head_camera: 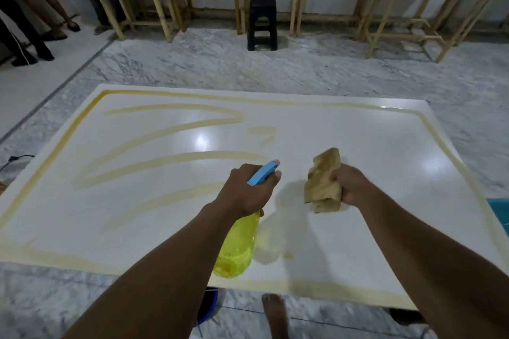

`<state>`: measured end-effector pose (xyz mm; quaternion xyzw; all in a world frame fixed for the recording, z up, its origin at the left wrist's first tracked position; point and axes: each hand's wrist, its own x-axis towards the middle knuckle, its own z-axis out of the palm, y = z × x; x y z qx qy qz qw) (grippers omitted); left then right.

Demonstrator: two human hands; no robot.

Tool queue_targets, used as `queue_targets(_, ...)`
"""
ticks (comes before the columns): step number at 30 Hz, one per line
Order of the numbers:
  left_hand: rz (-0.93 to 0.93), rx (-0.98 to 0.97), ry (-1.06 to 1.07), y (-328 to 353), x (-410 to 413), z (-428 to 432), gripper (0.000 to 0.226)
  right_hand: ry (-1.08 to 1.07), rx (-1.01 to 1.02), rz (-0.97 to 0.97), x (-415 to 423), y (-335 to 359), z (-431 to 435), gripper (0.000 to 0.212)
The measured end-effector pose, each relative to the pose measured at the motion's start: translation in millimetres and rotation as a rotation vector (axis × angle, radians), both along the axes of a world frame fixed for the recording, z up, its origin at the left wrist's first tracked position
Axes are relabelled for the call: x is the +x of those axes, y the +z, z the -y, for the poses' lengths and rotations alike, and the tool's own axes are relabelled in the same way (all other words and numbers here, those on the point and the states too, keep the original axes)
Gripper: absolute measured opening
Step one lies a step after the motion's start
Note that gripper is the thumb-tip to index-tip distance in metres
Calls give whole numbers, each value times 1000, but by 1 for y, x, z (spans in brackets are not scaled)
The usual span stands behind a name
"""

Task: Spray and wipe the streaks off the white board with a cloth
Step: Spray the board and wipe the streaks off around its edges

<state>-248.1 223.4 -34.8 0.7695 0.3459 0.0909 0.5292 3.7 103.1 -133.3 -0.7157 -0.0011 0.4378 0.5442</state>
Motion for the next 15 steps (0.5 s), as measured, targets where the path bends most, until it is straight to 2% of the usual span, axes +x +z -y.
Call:
queue_targets(2, -12, 1, -7, 2, 28, -18, 8, 111, -53, 295, 34, 18, -28, 47)
queue_targets(4, -18, -1, -6, 1, 62, -37, 12, 198, -242, 638, 76, 27, -62, 42)
queue_targets(6, -19, 10, 2, 1, 87, -50, 11, 306, -395, 915, 105, 25, -87, 51)
queue_targets(9, -27, 51, -2, -7, 125, -69, 10, 455, -432, 979, 153, -2, -119, 58)
queue_targets(12, -60, 78, -9, -13, 148, -82, 26, 658, -518, 906, 158, -53, -136, 53)
queue_targets(15, -70, 62, -15, -13, 156, -90, 26, 690, -626, 1080, 126, -93, -144, 51)
